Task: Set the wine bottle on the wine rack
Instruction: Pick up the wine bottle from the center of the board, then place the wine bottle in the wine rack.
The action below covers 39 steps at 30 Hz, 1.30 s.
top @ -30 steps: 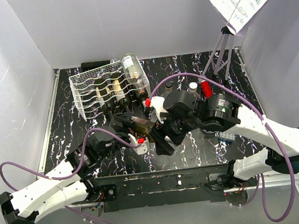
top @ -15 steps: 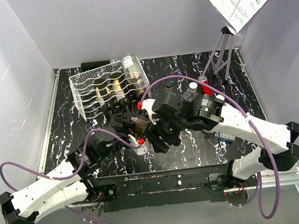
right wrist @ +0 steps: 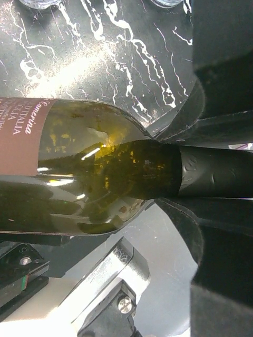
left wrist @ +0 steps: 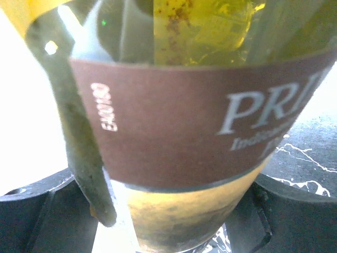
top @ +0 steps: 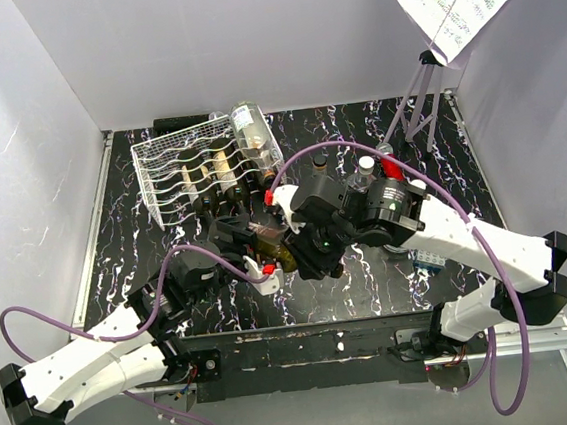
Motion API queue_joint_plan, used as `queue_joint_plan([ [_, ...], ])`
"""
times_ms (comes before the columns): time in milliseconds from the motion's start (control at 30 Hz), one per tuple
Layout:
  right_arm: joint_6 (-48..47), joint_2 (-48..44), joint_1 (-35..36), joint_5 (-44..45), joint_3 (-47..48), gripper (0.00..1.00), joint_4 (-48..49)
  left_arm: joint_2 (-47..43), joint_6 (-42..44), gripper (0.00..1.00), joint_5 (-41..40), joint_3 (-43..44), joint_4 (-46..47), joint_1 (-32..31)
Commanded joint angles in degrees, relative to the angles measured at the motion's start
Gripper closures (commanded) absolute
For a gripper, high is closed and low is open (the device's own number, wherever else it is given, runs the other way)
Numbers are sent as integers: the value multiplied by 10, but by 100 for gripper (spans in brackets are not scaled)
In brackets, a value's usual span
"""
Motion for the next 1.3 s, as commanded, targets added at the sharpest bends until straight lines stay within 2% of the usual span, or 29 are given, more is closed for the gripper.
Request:
queue_joint_plan([
  [0,3,-20,6,11,-13,99,10,-20,-37,93,-25,10,115,-1],
  [33,3,-27,6,10,-18,99,20,-21,-39,61,-31,6,119,-1],
  [67,3,-34,7,11,-24,99,32,-24,-42,36,-37,4,125,-1],
  [133,6,-54,7,17,-40,99,55,-31,-44,5,-46,-7,136,-2],
  [167,8,-60,8,19,-47,99,63,-36,-44,2,-49,-12,142,-1],
  [300,17,-92,7,41,-67,99,82,-60,-64,2,-67,-23,112,-1],
  [467,36,-134,7,82,-83,99,95,-113,-131,2,-98,-18,43,-1],
  [633,47,-155,7,114,-69,99,98,-153,-175,2,-108,-25,2,-1],
  [733,50,-157,7,129,-52,99,88,-166,-205,2,-143,-25,-12,-1],
  [833,50,-147,7,133,-57,99,86,-157,-317,2,-189,30,-57,-1],
  [967,56,-114,8,127,-77,99,116,-142,-441,2,-197,154,-132,-1],
  [1067,62,-69,24,130,-77,99,162,-168,-517,2,-170,232,-164,-1],
  [1267,80,55,72,140,-20,99,241,-232,-612,2,-105,308,-188,-1],
])
